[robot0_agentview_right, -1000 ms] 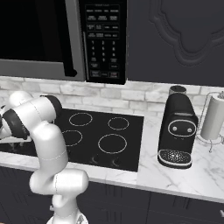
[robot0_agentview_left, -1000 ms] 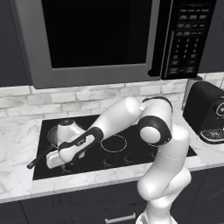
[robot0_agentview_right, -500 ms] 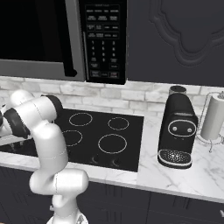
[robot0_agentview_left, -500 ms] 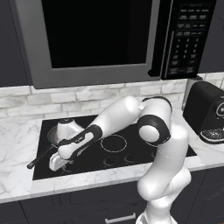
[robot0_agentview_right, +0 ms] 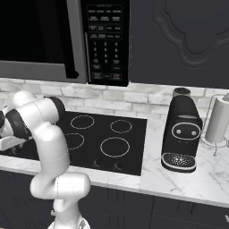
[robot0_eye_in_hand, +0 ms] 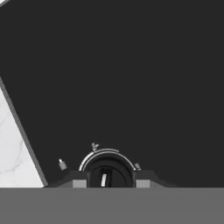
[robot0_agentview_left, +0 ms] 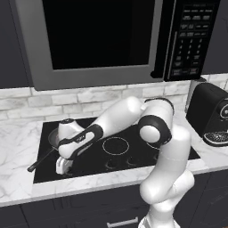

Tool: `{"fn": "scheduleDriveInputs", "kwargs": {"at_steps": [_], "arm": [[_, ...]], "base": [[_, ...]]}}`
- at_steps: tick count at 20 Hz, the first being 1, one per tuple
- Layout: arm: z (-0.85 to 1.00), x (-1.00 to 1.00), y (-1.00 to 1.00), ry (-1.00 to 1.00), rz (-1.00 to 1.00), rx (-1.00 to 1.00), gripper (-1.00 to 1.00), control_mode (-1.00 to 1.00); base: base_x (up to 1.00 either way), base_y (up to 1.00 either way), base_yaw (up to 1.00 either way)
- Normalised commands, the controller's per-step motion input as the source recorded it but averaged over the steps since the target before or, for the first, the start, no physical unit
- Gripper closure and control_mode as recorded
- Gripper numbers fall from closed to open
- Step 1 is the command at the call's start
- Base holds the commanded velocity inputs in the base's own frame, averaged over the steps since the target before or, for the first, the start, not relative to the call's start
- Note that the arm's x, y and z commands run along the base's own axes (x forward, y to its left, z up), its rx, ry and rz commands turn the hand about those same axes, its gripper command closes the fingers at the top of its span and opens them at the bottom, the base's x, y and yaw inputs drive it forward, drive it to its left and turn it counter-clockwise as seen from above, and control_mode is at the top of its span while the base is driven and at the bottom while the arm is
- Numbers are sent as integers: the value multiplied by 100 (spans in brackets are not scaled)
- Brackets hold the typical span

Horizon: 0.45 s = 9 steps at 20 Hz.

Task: Put the eggplant and tomato in the pan. Then turn on the front left burner and set the heat to medium.

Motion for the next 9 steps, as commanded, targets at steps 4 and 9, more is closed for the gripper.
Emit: {"fn": "scheduleDriveInputs", "kwargs": {"at_steps": [4, 9], "arm": [[-15, -2, -14, 0, 36, 2, 100, -100], [-12, -7, -10, 0, 35, 1, 100, -100]], "base": [[0, 0, 0], [0, 0, 0]]}}
